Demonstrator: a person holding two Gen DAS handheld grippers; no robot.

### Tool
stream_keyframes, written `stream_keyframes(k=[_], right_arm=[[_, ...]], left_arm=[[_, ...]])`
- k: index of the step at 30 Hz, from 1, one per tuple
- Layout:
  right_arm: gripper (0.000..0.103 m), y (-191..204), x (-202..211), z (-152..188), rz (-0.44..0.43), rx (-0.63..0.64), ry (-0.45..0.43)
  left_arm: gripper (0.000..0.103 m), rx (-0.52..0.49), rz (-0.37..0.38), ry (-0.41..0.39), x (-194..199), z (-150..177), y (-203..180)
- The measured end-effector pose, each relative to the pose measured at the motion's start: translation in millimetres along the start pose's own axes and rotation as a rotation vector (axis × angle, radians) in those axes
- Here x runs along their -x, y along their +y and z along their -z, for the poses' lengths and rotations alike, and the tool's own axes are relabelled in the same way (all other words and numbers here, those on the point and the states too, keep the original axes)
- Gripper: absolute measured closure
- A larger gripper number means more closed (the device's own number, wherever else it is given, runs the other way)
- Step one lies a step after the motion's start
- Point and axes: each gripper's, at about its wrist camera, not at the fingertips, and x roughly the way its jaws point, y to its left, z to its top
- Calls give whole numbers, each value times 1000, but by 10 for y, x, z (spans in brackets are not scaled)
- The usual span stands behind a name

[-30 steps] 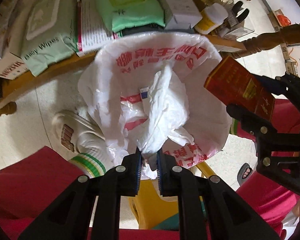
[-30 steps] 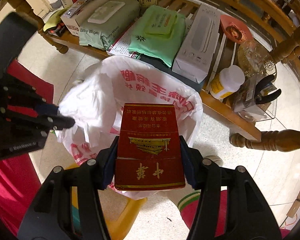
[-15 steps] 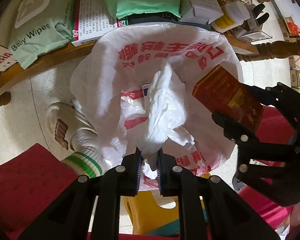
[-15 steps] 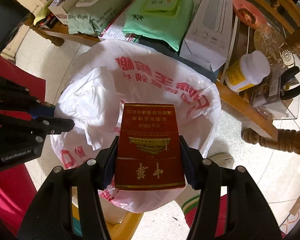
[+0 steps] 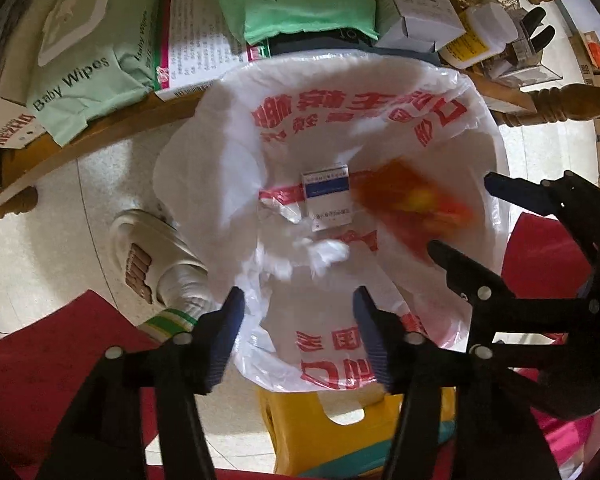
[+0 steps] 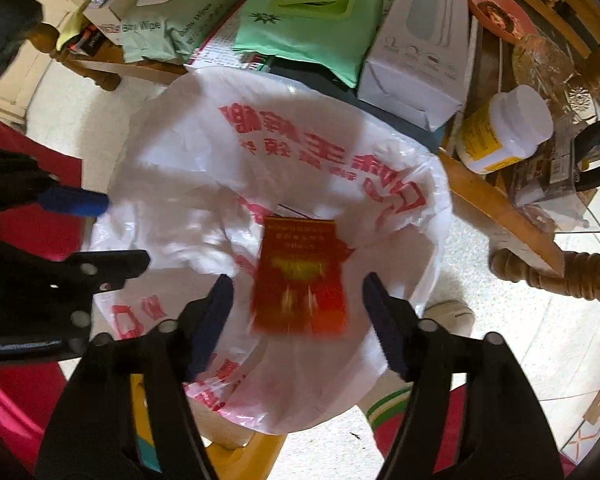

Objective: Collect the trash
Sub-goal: 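Open the right tool and the left tool over the bag, dropping both items, then raise both tools back over the table toward the remaining items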

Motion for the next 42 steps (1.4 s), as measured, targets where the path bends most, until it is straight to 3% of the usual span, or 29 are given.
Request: stream_keyframes(k=[15,20,23,30,34,37,42], right_arm=[[36,-16,15,-22,-7,-20,-7],[36,-11,91,30,2,-32,-13],[31,-24,278,115,-48,-54,-32],[22,133,1289,401,-75,-6,-167],[15,193,2090,484,-82,73,-263],[10,137,2796,399,-49,120,-347],[6,31,3826,116,85,196,-479]], left_arm=[[39,9,-10,-15,41,-12,9],[30,8,-34,-25,83,36,22],[24,12,-43,-44,200,123,49],[17,-125,-69,-160,966,667,-118],[14,-267,-84,-256,1761,1019,-234],[10,-342,-85,-328,2379,1094,-243],[8,-425,-238,-444,3395,952,-239]])
